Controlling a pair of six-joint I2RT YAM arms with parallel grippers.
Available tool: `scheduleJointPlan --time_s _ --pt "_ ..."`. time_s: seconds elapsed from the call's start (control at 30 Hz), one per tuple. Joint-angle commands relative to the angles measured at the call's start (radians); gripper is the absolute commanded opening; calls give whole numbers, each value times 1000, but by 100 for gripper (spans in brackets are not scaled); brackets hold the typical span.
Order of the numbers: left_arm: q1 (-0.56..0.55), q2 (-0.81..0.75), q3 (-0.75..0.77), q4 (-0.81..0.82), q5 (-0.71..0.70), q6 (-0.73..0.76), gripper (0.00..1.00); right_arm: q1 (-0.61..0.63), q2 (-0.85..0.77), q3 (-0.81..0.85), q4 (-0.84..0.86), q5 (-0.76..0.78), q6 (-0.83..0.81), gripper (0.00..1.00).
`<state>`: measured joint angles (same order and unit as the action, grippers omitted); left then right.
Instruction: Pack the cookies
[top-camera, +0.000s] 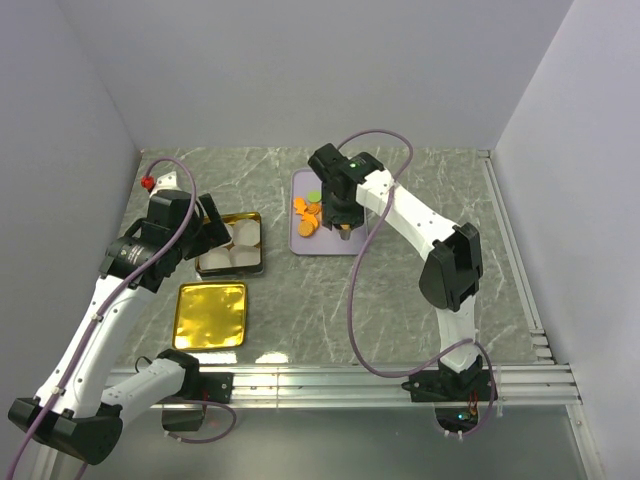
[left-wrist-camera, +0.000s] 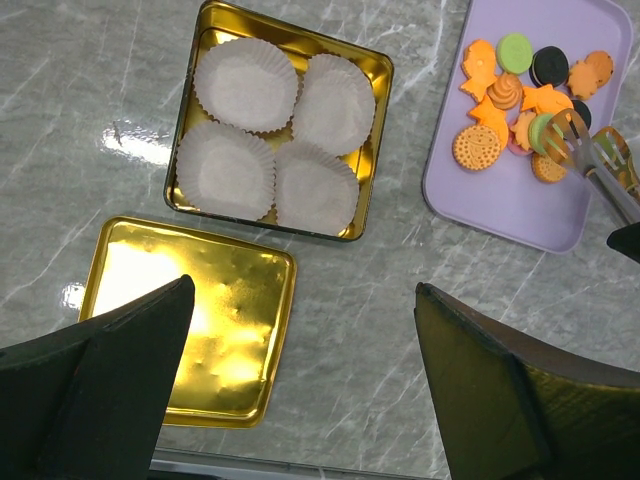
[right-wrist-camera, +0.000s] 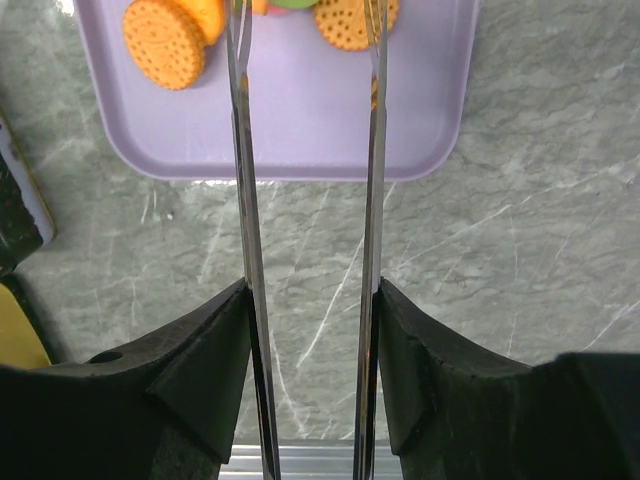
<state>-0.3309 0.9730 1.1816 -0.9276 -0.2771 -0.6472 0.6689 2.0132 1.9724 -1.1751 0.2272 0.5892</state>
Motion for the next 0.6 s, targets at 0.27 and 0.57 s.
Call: scheduleJointPlan --time_s 0.27,0.57 --pt "-3 7 15 29 -13 20 98 -23 21 31 18 -15 -26 56" --pt "-3 13 15 35 -11 17 98 -22 21 34 40 -55 -37 55"
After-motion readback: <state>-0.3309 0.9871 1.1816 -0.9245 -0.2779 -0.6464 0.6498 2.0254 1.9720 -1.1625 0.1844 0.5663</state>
